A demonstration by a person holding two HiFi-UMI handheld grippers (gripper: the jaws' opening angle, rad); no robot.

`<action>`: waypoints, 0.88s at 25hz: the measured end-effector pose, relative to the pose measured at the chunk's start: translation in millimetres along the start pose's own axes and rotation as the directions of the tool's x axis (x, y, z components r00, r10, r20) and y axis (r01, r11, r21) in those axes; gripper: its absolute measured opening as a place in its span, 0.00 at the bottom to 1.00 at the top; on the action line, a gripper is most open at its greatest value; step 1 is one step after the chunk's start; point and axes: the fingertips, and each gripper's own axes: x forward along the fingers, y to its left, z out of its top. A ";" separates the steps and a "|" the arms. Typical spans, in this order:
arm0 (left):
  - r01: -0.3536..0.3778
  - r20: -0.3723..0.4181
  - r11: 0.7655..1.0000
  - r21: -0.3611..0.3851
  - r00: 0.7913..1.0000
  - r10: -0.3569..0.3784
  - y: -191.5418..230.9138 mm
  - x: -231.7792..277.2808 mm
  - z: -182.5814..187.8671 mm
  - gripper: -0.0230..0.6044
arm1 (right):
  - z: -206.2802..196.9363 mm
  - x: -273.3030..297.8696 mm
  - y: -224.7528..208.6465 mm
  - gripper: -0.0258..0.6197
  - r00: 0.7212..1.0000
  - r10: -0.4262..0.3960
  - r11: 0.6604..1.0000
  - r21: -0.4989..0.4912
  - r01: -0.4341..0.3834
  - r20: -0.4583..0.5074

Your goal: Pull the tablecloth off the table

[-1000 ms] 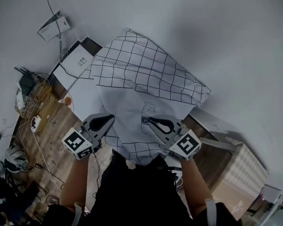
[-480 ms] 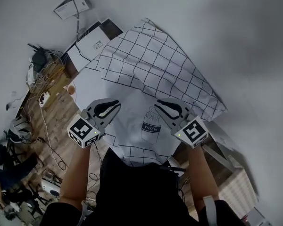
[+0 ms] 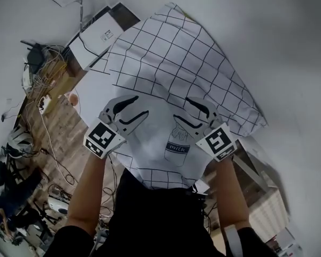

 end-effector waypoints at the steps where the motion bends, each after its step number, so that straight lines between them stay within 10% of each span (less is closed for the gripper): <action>1: 0.008 -0.011 1.000 0.000 1.000 -0.008 2.3 3.9 -3.4 0.38 | -5.8 4.0 -1.8 0.42 1.000 -0.004 1.000 0.002 0.004 -0.018; 22: 0.058 -0.259 0.995 0.085 0.965 -0.034 10.9 54.0 -68.2 0.55 | -74.5 46.8 -18.9 0.49 0.964 -0.050 0.998 0.010 0.055 -0.260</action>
